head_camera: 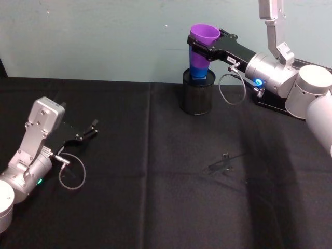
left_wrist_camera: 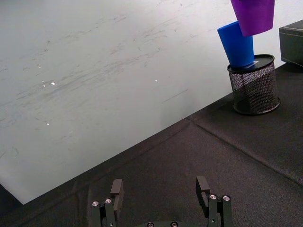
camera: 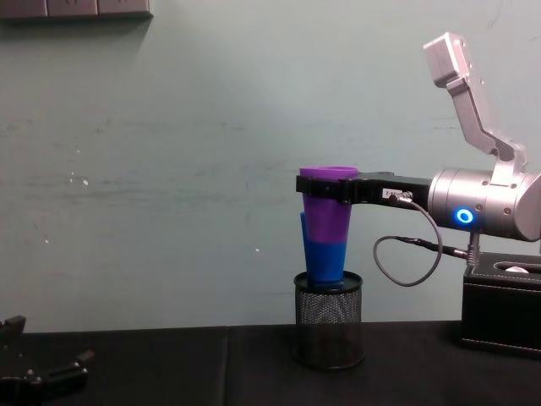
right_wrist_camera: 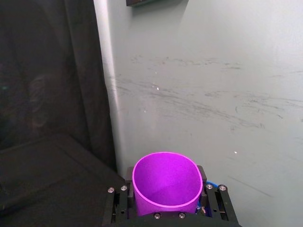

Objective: Pick up one cup with a gripper and tap it against the other cup.

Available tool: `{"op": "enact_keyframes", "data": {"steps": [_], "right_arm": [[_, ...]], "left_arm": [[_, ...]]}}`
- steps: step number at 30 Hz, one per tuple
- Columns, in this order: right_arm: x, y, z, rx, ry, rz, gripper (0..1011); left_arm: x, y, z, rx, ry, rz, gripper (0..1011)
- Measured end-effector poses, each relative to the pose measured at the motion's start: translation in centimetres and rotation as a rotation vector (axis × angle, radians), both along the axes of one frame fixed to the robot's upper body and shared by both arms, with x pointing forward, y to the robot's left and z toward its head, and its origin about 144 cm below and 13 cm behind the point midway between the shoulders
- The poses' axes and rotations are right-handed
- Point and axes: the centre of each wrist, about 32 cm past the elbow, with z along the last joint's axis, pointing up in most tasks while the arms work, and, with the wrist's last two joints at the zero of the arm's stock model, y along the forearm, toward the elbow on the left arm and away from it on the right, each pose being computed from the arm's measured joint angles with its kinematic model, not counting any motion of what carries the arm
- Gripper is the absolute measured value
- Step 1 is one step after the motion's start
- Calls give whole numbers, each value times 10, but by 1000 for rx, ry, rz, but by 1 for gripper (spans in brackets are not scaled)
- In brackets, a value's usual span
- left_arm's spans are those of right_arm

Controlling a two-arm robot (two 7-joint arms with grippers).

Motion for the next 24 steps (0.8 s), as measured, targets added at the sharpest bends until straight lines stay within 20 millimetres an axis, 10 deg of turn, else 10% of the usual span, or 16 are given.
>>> {"op": "enact_keyframes", "data": {"steps": [24], "right_arm": [[0, 0, 0, 0, 1, -3, 732]], "left_arm": [[0, 0, 0, 0, 0, 0, 1005]]}}
